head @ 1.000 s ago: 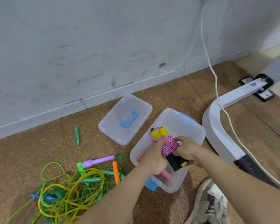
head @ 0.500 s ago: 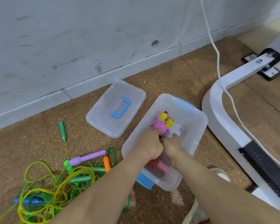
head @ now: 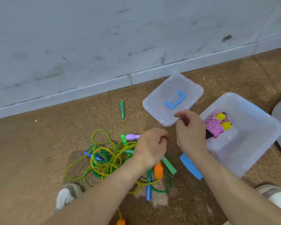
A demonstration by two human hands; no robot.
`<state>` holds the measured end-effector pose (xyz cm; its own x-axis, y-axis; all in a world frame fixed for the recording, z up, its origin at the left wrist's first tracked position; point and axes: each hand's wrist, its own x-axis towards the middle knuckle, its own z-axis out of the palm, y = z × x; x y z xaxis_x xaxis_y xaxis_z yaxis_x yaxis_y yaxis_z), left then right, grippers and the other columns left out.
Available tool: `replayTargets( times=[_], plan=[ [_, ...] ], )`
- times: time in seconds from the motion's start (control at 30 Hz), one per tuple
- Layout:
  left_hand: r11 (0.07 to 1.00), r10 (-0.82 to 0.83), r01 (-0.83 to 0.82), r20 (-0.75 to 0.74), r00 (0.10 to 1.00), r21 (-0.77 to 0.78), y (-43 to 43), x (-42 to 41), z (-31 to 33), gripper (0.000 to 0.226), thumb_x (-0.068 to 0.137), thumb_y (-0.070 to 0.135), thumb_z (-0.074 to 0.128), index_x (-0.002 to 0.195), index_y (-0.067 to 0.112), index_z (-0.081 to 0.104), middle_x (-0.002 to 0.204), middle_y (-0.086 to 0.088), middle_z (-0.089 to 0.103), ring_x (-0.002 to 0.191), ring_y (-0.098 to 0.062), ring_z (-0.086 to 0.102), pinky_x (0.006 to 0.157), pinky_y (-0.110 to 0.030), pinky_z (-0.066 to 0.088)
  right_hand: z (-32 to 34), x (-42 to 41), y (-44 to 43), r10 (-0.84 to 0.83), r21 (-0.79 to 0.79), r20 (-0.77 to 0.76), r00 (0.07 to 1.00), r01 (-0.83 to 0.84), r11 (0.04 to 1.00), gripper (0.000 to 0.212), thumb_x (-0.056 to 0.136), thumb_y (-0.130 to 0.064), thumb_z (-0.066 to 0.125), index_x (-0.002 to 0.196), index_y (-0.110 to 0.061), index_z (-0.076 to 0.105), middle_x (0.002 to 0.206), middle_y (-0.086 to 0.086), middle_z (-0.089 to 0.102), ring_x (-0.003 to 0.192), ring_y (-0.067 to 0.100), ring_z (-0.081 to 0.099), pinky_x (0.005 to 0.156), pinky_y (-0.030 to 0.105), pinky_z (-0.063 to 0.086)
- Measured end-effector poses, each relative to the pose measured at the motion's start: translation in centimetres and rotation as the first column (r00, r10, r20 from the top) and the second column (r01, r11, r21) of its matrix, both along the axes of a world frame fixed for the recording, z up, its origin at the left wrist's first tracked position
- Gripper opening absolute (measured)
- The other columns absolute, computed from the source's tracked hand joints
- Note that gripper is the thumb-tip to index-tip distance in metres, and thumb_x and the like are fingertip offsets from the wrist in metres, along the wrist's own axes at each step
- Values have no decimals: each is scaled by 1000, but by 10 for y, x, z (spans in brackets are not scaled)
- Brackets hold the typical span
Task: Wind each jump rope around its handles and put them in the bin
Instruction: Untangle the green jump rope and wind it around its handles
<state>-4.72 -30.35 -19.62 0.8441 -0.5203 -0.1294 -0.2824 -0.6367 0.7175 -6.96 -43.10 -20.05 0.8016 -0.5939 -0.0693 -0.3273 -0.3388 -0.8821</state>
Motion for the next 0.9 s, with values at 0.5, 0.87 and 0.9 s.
replayTargets(
  times=[0.5,0.87,0.9],
  plan=[
    [807,204,77,-398,894,586,186,-41,-107,110,66,53,72,150,26,6,140,-10,31,129,-34,43,102,-44,41,-89,-8,146,634,298,-614,470,-606,738,94,73,-28,80,150,-14,28,141,16,37,133,27,38,107,27,32],
    [876,477,-464,-391,787,133,193,-15,-31,27,84,33,60,66,13,61,63,-4,58,67,-18,58,65,-37,49,55,39,175,593,785,-148,792,-271,558,29,97,-36,55,88,-9,59,62,2,44,55,12,42,41,20,33],
    [846,497,-532,-405,767,30,194,-5,-5,28,86,32,58,65,14,59,61,-3,56,63,-17,54,63,-38,49,78,44,174,558,807,-94,824,-265,528,28,97,-35,55,90,-8,58,67,5,44,58,14,43,40,20,34]
  ],
)
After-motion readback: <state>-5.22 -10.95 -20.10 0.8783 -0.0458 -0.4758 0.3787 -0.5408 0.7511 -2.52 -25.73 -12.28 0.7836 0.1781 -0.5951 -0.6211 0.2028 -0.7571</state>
